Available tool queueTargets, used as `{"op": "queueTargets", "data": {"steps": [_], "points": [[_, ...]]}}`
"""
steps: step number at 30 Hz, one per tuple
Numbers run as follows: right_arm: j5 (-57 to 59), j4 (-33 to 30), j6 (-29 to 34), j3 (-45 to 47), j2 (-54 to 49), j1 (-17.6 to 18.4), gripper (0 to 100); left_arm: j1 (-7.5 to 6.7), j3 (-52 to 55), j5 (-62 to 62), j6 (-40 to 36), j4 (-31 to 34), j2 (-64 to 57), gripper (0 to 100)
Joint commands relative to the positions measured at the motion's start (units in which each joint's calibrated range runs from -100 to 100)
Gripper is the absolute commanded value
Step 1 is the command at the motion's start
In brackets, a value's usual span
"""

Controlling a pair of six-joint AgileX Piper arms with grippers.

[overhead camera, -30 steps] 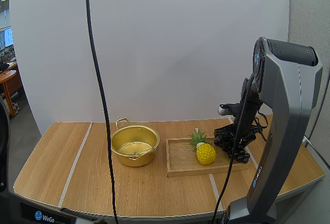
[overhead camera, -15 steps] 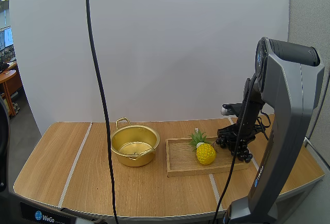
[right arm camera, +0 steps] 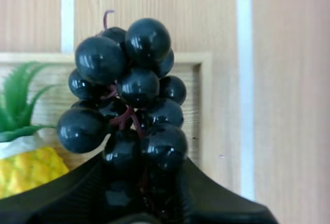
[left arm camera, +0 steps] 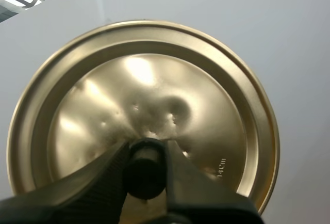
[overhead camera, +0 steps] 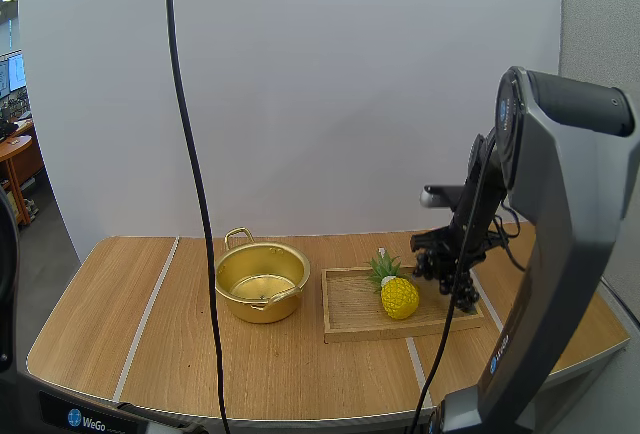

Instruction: Open the pot, put the grape inside, and close it

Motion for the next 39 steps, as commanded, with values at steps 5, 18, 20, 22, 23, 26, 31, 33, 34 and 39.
{"op": "queueTargets", "data": {"steps": [5, 18, 20, 22, 23, 26, 31, 33, 34, 39], "points": [[0.52, 0.29, 0.0, -0.17, -9.37, -0.09, 0, -0.21, -0.4, -2.7, -0.13, 0.28, -0.48, 0], [1.39, 2.12, 0.0, -0.17, -25.88, -0.09, 0, -0.21, -0.4, -2.7, -0.13, 0.28, -0.48, 0], [2.82, 3.11, 0.0, -0.17, -28.49, -0.09, 0, -0.21, -0.4, -2.7, -0.13, 0.28, -0.48, 0], [3.76, 4.27, 0.0, -0.17, -31.07, -0.09, 0, -0.21, -0.4, -2.7, -0.13, 0.28, -0.48, 0], [4.3, 4.85, 0.0, -0.17, -32.31, -0.09, 0, -0.21, -0.4, -2.7, -0.13, 0.28, -0.48, 0], [6.07, 7.02, 0.0, -0.17, -35.61, -0.09, 0, -0.21, -0.4, -2.7, -0.13, 0.28, -0.48, 0], [10.32, 12.36, -0.68, -0.17, -38.9, -0.09, 0, -0.21, -0.4, -2.7, -0.13, 0.28, -0.48, 0], [12.58, 14.14, -1.68, -0.17, -39.31, -0.09, 0, -0.21, -0.4, -2.7, -0.13, 0.28, -0.48, 0], [13.89, 15.04, -1.94, -0.17, -39.31, -0.09, 0, -0.21, -0.4, -2.7, -0.13, 0.28, -0.48, 0], [14.54, 20.59, -5.69, -0.17, -39.31, 0.0, 0, -0.21, -0.4, -2.7, -0.13, 0.28, -0.48, 0]]}}
